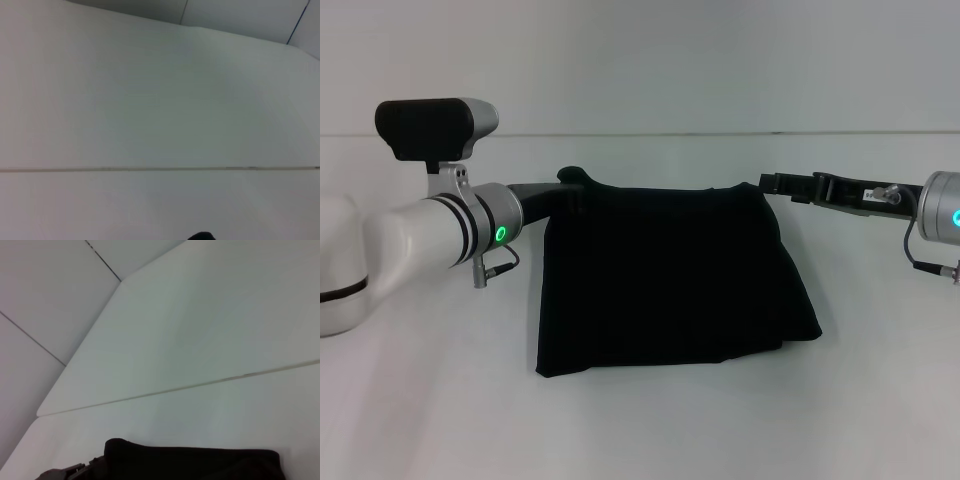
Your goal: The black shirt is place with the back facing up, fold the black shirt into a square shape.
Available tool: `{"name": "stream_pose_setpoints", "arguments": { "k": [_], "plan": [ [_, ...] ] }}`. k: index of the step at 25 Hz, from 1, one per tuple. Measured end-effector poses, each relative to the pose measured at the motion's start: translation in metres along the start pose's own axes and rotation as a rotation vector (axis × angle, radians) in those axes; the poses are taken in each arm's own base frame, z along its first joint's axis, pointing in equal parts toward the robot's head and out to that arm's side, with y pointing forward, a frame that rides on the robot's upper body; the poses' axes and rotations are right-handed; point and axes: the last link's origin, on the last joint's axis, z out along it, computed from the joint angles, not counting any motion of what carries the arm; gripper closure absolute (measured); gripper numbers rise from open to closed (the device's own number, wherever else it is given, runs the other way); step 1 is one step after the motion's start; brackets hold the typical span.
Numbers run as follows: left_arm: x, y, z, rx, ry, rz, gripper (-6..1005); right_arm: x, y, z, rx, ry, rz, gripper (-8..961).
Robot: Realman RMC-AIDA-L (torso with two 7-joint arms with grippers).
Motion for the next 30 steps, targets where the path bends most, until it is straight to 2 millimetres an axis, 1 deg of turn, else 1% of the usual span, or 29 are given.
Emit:
{"name": "stream_pose_setpoints", "arguments": {
  "k": [6,13,17,20,25,30],
  "plan": [
    [0.001,0.0,0.0,0.002,-0.001,0.002,980,0.001,-0.001,-0.004,-0.011,0.012,-0.006,211],
    [0.006,0.0,0.001,0.004,0.009,0.009,979,0.012,0.0,-0.022,-0.105,0.086,-0.034,212],
    [0.007,0.0,0.001,0.004,0.01,0.011,979,0.025,-0.004,-0.035,-0.137,0.146,-0.025,212],
    [0.007,0.0,0.001,0.002,0.011,0.011,980,0.034,-0.009,-0.041,-0.131,0.191,-0.022,212],
    [0.009,0.001,0.001,0.0,0.012,0.016,980,0.044,-0.014,-0.045,-0.115,0.224,-0.011,213],
    [0.01,0.003,0.002,-0.003,0.012,0.021,980,0.05,-0.011,-0.04,-0.121,0.253,-0.018,214]
  ]
}}
